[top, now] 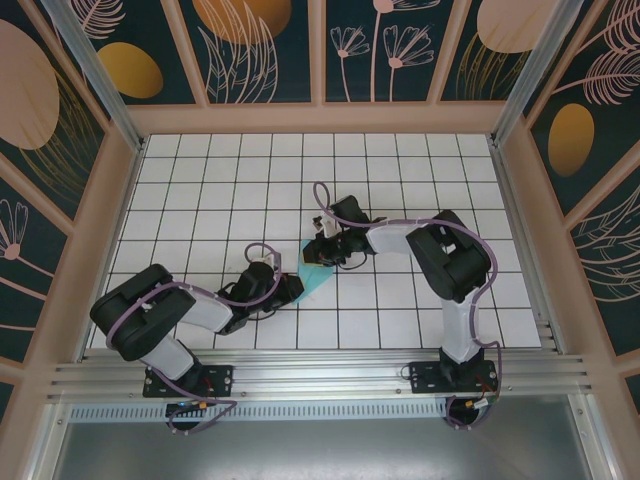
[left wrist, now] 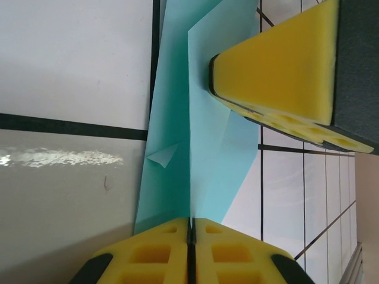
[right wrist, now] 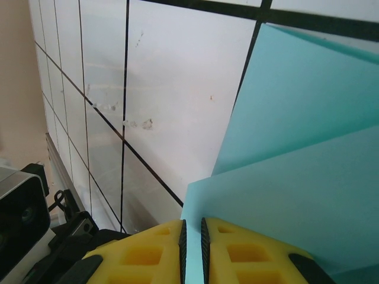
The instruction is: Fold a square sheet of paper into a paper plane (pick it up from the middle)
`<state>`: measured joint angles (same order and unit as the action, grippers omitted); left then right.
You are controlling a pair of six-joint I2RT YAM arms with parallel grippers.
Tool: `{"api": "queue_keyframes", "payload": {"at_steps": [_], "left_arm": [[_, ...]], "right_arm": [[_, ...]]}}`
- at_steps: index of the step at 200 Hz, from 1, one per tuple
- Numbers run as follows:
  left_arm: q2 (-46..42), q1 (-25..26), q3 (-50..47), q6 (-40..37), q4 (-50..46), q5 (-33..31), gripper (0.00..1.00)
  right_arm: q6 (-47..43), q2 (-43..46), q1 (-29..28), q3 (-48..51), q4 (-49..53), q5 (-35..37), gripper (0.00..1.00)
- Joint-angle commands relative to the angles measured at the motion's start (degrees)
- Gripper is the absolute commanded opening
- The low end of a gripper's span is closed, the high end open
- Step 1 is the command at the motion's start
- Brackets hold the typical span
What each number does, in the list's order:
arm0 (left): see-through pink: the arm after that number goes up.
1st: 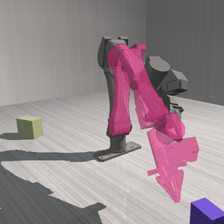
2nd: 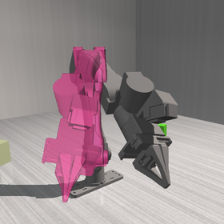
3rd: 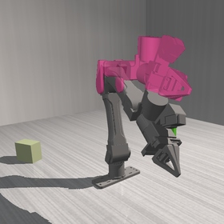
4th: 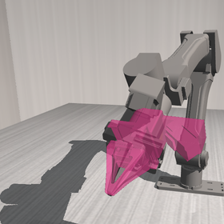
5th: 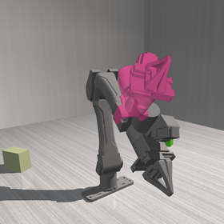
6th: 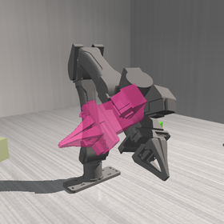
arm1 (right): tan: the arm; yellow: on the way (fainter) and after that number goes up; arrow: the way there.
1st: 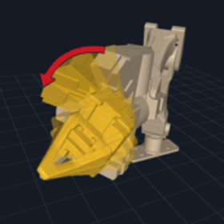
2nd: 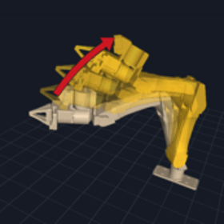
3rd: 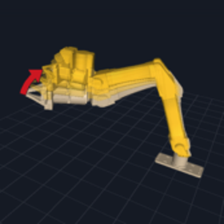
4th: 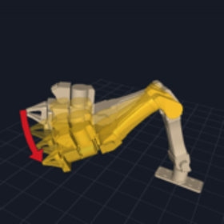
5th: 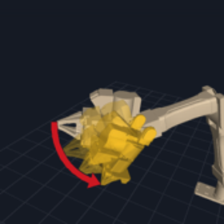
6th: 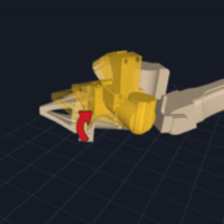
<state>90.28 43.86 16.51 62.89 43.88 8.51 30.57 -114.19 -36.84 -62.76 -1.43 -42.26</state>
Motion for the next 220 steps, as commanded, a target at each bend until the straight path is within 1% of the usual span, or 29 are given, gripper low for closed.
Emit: {"api": "queue_keyframes", "payload": {"at_steps": [1,20,36,68,92,118,130,146,162,183,203,213,220], "left_arm": [[-1.04,-0.17,-0.25,-1.43,-5.29,-1.84,0.1],[-1.27,-0.18,0.63,-2.66,-7.63,-2.18,0.11],[-1.42,-0.17,1.22,-3.57,-8.31,-1.81,0.1],[-1.16,-0.21,1.94,-4.52,-8.98,-1.02,0.0],[-0.4,-0.18,2.6,-4.45,-9.3,0.03,0.0],[-0.02,-0.43,3.06,-3.62,-9.34,0.88,0.0],[0.07,-1.18,2.97,-3.26,-9.67,1.69,0.0],[0.29,-2.82,1.54,-1.7,-7.49,3.81,0.0],[0.56,-3.94,1.97,-2.53,-7.45,5.95,0.0],[1.45,-4.02,4.28,-4.74,-9.46,7.89,0.08],[0.79,-3.9,3.98,-3.71,-9.84,5.91,0.08],[-0.08,-3.93,3.75,-3.41,-11.29,4.38,0.16],[-0.7,-3.9,3.3,-3.33,-11.36,4.06,0.16]], "right_arm": [[0.46,-1.72,0.34,-1.92,-1.11,0.62,0.18],[0.37,-1.75,0.39,-1.67,-0.9,1.2,0.18],[0.22,-1.74,0.39,-1.58,-0.58,1.54,0.18],[0.19,-0.92,0.45,-0.99,-0.07,2.64,0.18],[0.19,0.23,0.79,-0.52,-0.07,3.35,0.18],[0.26,-0.41,0.86,-0.37,-0.04,3.76,0.18],[0.56,-0.68,0.91,-0.04,-0.25,3.76,0.18],[0.72,-0.86,0.98,0.12,0.01,4.72,0.18],[0.57,-1.46,0.9,0.06,0.89,5.65,0.17],[0.98,-2.3,0.86,0.62,-0.06,5.09,0.17],[1.06,-2.66,0.95,0.62,0.23,5.53,0.17],[1.23,-2.62,0.88,0.54,0.87,6.39,0.17],[1.33,-2.67,0.9,0.45,1.3,6.87,0.17]]}}
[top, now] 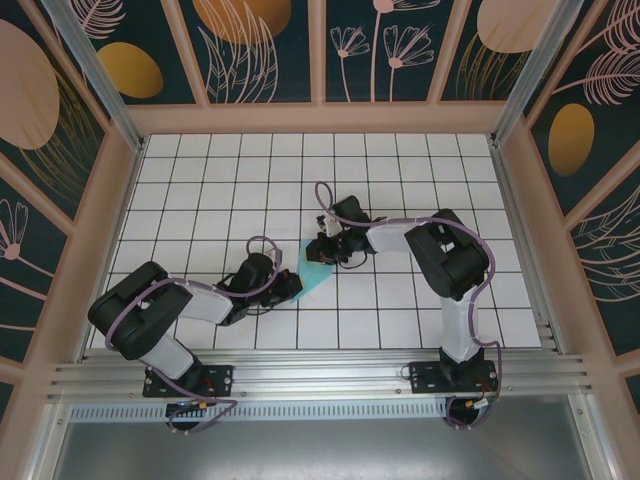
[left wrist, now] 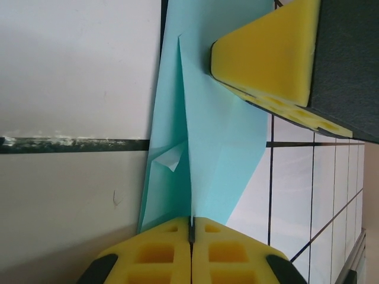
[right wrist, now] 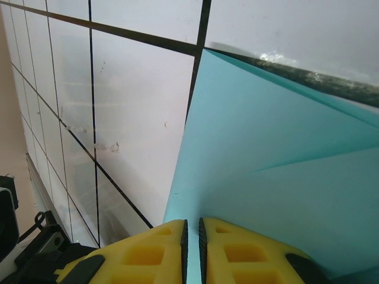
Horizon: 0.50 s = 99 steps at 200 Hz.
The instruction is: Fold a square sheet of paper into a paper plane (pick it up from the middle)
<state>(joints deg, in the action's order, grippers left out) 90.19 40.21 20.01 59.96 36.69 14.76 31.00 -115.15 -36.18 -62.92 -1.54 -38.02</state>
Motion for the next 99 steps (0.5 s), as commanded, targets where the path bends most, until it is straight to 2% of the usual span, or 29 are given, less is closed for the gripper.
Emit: {"api": "queue_keyframes", "payload": {"at_steps": [1,56,99], "left_arm": [[-0.71,-0.27,-0.26,-0.34,-4.08,-2.19,0.16],[-2.91,-0.29,-1.84,-0.86,-5.78,-3.42,0.15],[-0.68,-0.25,-1.03,-1.21,-7.07,-3.55,0.0]], "right_arm": [[0.9,-1.73,0.24,0.56,1.43,2.66,0.17],[1.27,-2.13,0.22,0.21,1.79,3.22,0.16],[1.16,-2.2,0.25,0.42,1.99,3.3,0.16]]}}
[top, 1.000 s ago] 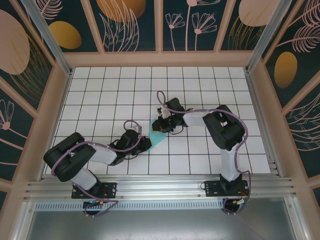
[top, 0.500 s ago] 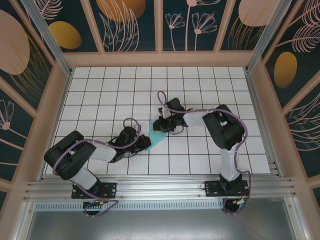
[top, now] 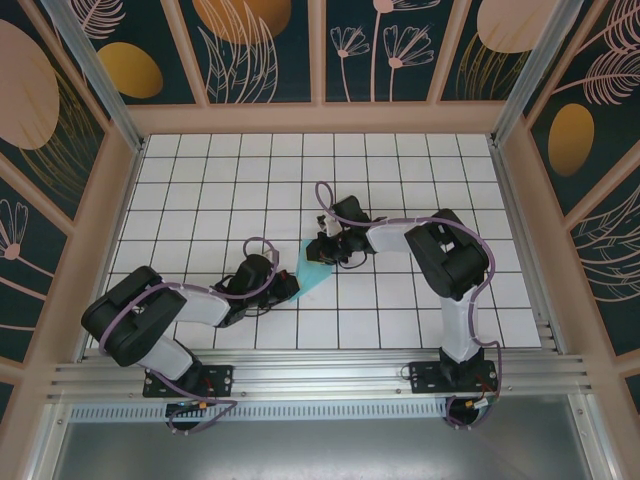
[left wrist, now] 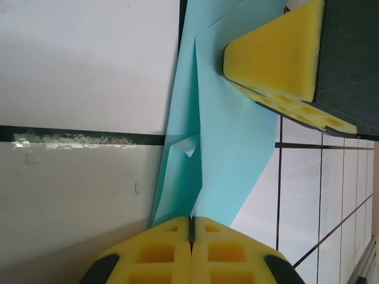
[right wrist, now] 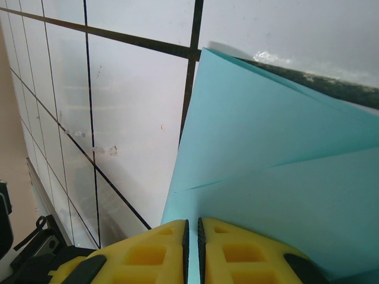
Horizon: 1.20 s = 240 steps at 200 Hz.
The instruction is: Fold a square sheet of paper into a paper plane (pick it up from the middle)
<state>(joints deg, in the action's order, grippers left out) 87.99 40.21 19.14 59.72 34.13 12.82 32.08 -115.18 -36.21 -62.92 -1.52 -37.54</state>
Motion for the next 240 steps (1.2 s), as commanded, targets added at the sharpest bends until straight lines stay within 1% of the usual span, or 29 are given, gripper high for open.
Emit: {"api": "queue_keyframes", "payload": {"at_steps": [1,34,47,67,78,113,125,138,148,159,196,203,222,240], "left_arm": [[1.55,-0.28,-0.11,-0.99,-4.56,-1.63,0.0],[0.47,-0.23,-0.53,-0.73,-6.09,-2.5,0.0],[-1.8,-0.26,-1.49,-0.14,-6.62,-3.83,0.13],[-5.06,-0.29,-1.41,-0.75,-7.62,-3.77,0.2],[-6.82,-0.25,-1.15,-0.84,-8.21,-3.78,0.23],[-11.15,-0.23,-1.14,-0.99,-12.02,-7.78,0.32],[-10.89,-0.23,-0.73,-1.47,-12.2,-7.13,0.36],[-9.95,-0.24,-0.45,-1.8,-10.72,-5.27,0.37],[-9.23,-0.3,-0.37,-1.89,-9.07,-4.11,0.42],[-8.23,-0.22,0.42,-2.28,-8.73,-3.34,0.44],[-4.53,-0.23,2.39,-2.89,-9.61,-2.3,0.43],[-4.12,-0.27,2.64,-2.75,-10.19,-2.72,0.41],[-3.05,-0.23,3.09,-2.98,-11.73,-3.45,0.31],[-2.0,-0.23,3.74,-3.61,-12.73,-2.95,0.25]], "right_arm": [[0.09,-2.21,0.31,0.42,1.96,2.82,0.16],[-0.08,-2.39,0.2,0.51,2.65,3.47,0.16],[-0.26,-2.39,0.28,0.68,3.07,4.0,0.16],[-0.26,-2.72,0.19,0.86,2.9,3.92,0.16],[-0.17,-2.81,0.09,0.85,2.84,3.9,0.16],[0.0,-2.89,0.1,0.69,2.88,4.14,0.16],[-0.08,-2.97,0.08,0.64,2.89,4.01,0.16],[-0.08,-2.98,0.15,0.69,2.95,4.14,0.16],[-0.17,-3.07,0.09,0.69,3.0,4.06,0.16],[-0.17,-3.17,0.13,0.75,3.01,4.14,0.16],[-0.08,-3.32,0.08,0.84,2.91,3.97,0.16],[-0.17,-3.3,0.12,0.84,2.91,3.95,0.16],[-0.26,-3.29,0.13,0.95,3.06,4.05,0.16],[-0.26,-3.3,0.16,0.99,3.18,4.03,0.16]]}}
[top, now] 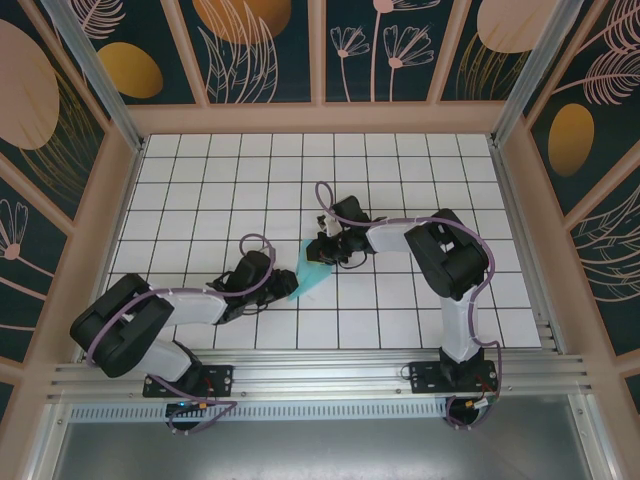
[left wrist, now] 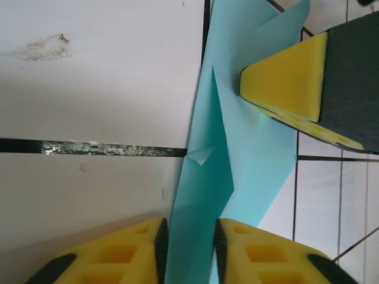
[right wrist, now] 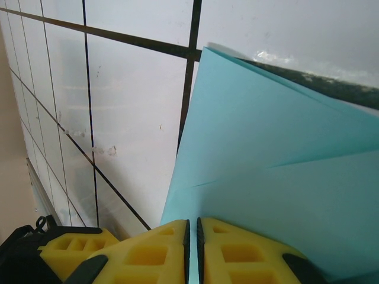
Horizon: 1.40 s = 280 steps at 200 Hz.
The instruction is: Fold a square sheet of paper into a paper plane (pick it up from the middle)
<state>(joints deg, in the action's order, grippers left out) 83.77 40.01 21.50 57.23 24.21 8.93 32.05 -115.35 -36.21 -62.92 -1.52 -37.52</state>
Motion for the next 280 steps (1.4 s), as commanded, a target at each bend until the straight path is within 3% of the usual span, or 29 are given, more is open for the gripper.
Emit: {"api": "queue_keyframes", "payload": {"at_steps": [1,36,53,68,118,147,176,218,280], "left_arm": [[2.29,-0.07,1.46,-1.23,-2.87,1.02,0.25],[5.14,-0.03,3.64,-3.72,-5.25,2.54,0.23],[5.87,-0.1,4.44,-3.95,-8.5,0.52,0.12],[5.91,-0.03,4.28,-3.86,-9.9,-0.73,0.09],[5.33,-0.06,3.69,-4.13,-9.32,0.48,0.13],[-1.6,-0.07,5.69,-5.05,-12.75,-1.82,0.21],[-7.91,-0.1,8.42,-6.57,-15.31,-4.62,0.19],[-4.3,-0.1,10.42,-7.17,-7.75,4.55,0.13],[3.21,-0.02,10.59,-5.0,-3.21,9.69,0.12]], "right_arm": [[-0.24,-3.08,0.12,0.97,3.14,4.02,0.16],[-0.32,-3.0,0.09,1.01,3.36,4.12,0.16],[-0.23,-3.07,0.08,0.98,3.32,4.29,0.16],[-0.16,-3.26,0.09,1.02,3.31,4.36,0.16],[-0.32,-3.44,0.09,0.95,3.84,4.71,0.16],[-0.43,-3.4,0.11,0.95,4.01,4.9,0.16],[-0.5,-3.63,0.09,1.11,4.16,5.09,0.15],[-0.41,-3.62,0.07,1.48,3.89,5.34,0.15],[-0.23,-3.88,0.09,1.54,3.62,5.37,0.15]]}}
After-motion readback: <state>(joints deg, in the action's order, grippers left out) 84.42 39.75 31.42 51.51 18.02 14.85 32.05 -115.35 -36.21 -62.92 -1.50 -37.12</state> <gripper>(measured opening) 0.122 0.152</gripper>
